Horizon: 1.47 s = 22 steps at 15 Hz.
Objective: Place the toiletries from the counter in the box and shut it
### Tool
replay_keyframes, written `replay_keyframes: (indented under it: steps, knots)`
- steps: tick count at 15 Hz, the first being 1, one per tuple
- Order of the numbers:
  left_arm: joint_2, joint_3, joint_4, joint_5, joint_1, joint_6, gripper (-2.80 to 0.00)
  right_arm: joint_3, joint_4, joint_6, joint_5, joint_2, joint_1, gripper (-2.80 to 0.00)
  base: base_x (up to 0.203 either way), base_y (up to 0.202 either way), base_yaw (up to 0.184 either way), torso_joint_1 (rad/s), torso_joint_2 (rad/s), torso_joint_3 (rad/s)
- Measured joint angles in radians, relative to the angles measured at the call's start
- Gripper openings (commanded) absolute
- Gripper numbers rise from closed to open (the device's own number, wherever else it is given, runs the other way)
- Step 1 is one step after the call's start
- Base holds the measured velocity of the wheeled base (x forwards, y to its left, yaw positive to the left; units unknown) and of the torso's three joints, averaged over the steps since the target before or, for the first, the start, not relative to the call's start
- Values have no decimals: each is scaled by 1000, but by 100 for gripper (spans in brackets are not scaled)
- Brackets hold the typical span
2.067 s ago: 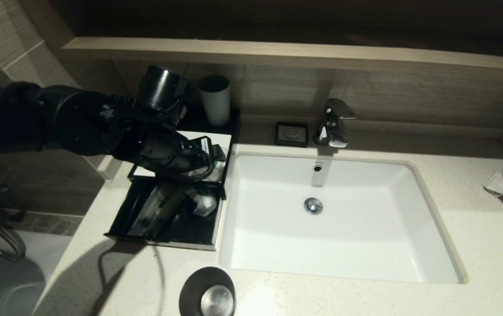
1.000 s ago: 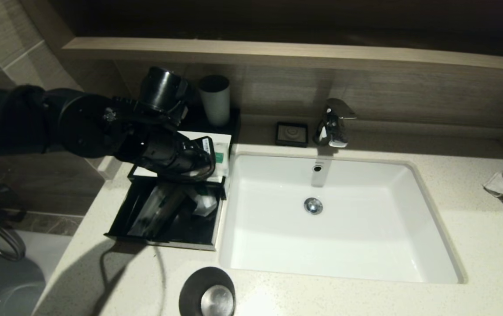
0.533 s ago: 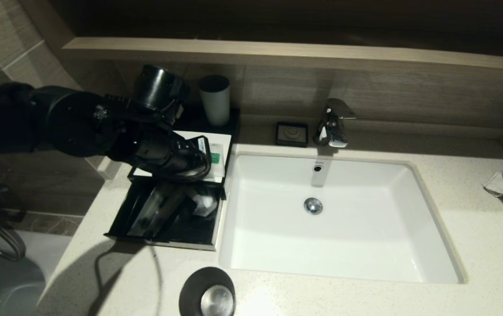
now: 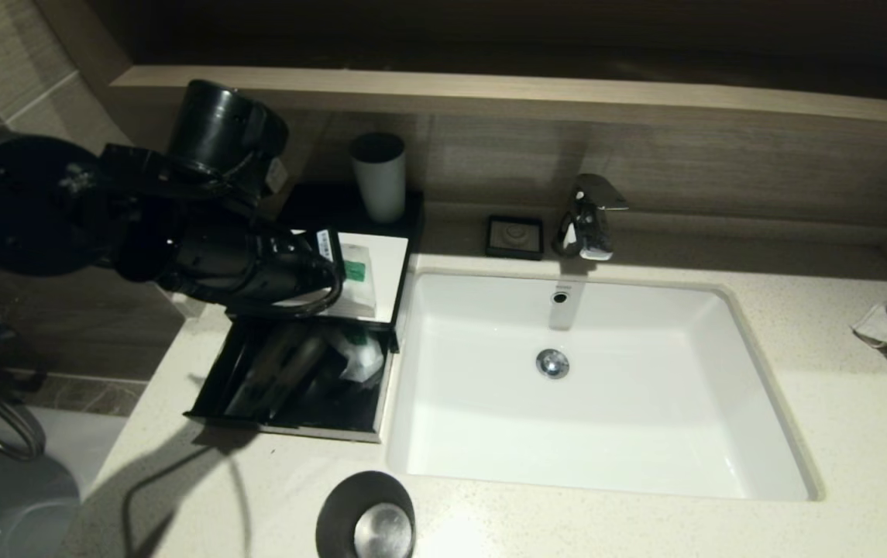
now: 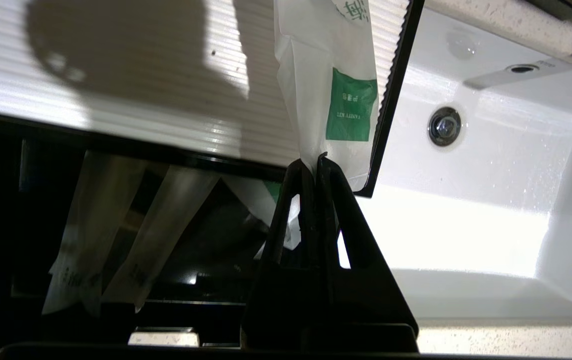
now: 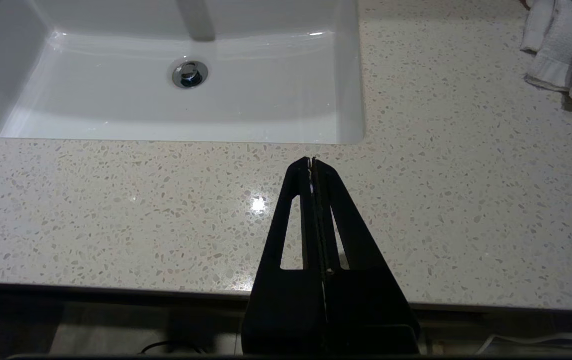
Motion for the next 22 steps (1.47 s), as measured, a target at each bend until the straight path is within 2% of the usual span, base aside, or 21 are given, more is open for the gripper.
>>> replay_keyframes:
  steps: [4,13,16,22]
  knots:
    - [-70,93,-1,-4,-6,-12,-280,0,0,0,0,0,0,-280,0,0,0,0,0,0]
    - [-175,279,26,-5,-69,-132,-280,0,0,0,0,0,0,-280,0,0,0,0,0,0]
    - [-182,306,40,-6,-71,-180,-280,0,0,0,0,0,0,-280,0,0,0,0,0,0]
    - [-180,345,51,-8,-79,-208,-280,0,0,0,0,0,0,-280,0,0,0,0,0,0]
